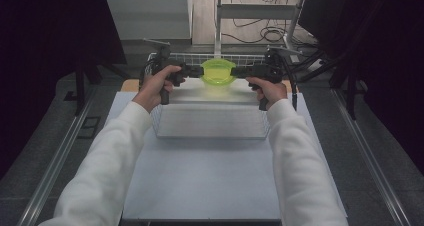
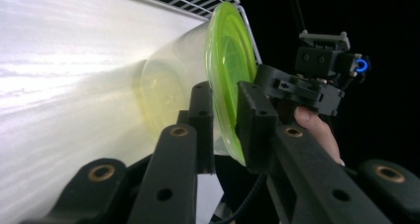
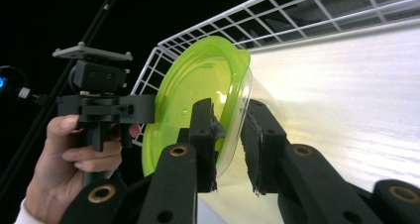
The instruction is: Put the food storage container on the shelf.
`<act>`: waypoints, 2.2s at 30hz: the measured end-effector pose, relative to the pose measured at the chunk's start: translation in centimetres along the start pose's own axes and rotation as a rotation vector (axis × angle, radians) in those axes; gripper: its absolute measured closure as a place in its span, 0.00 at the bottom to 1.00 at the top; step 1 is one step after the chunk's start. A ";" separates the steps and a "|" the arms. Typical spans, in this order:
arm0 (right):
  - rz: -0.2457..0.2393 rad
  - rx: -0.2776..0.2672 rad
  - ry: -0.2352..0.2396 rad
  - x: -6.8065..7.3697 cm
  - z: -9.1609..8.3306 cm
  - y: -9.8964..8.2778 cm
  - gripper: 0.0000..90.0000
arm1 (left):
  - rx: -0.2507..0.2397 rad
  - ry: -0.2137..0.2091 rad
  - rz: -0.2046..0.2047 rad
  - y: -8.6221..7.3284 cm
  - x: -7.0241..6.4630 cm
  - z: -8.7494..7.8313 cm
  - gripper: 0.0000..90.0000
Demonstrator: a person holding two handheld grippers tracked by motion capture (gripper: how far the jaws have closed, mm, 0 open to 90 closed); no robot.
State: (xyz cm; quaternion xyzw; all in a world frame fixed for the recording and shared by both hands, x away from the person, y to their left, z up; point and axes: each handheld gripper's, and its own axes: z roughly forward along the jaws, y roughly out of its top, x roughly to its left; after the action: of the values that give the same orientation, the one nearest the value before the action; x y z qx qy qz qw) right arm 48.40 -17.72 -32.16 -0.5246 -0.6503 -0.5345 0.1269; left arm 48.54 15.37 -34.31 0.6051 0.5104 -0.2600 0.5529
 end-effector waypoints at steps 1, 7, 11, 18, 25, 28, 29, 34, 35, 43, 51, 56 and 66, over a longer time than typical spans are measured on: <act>0.008 -0.001 0.001 0.0 0.1 0.1 0.82 | 0.002 0.000 -0.008 0.0 0.0 0.0 0.84; 0.024 -0.001 -0.003 0.0 0.4 0.1 0.78 | 0.004 0.028 0.002 0.0 0.3 0.2 0.72; 0.018 -0.016 -0.020 0.0 0.5 0.1 0.75 | -0.008 0.033 0.019 -0.1 0.3 0.3 0.61; -0.065 -0.080 -0.060 1.0 -0.3 0.0 0.53 | -0.049 0.068 0.083 -0.4 -0.3 0.1 0.38; -0.201 -0.107 -0.128 1.9 -2.0 -0.4 0.47 | -0.113 0.132 0.181 -1.2 -1.7 -1.6 0.28; -0.255 -0.105 -0.133 2.3 -2.8 -1.0 0.45 | -0.129 0.160 0.204 -1.8 -2.1 -2.2 0.28; -0.277 -0.100 -0.133 2.4 -3.1 -1.3 0.44 | -0.138 0.180 0.235 -2.5 -2.4 -2.8 0.27; -0.355 -0.082 -0.128 2.6 -4.5 -3.0 0.43 | -0.122 0.238 0.340 -4.9 -3.1 -4.1 0.28; -0.376 -0.075 -0.128 2.6 -4.7 -3.3 0.43 | -0.118 0.243 0.360 -5.4 -3.2 -4.2 0.28; -0.464 -0.046 -0.122 2.3 -6.4 -6.9 0.40 | -0.126 0.286 0.454 -9.8 -2.9 -6.2 0.30; -0.530 -0.022 -0.154 0.4 -7.8 -12.0 0.38 | -0.103 0.291 0.459 -15.9 -0.4 -7.1 0.31; -0.504 -0.018 -0.131 -2.4 -8.9 -16.3 0.38 | -0.077 0.334 0.427 -19.8 2.7 -7.0 0.32; -0.504 0.094 -0.216 -5.7 -8.2 -20.5 0.36 | 0.035 0.433 0.450 -23.8 5.7 -5.9 0.33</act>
State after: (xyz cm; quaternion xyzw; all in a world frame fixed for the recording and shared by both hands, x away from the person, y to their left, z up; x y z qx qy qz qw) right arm 30.76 -25.14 -44.63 -0.3936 -0.7942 -0.4596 -0.0559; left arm 27.51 19.66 -47.41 0.7535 0.4650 -0.0049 0.4647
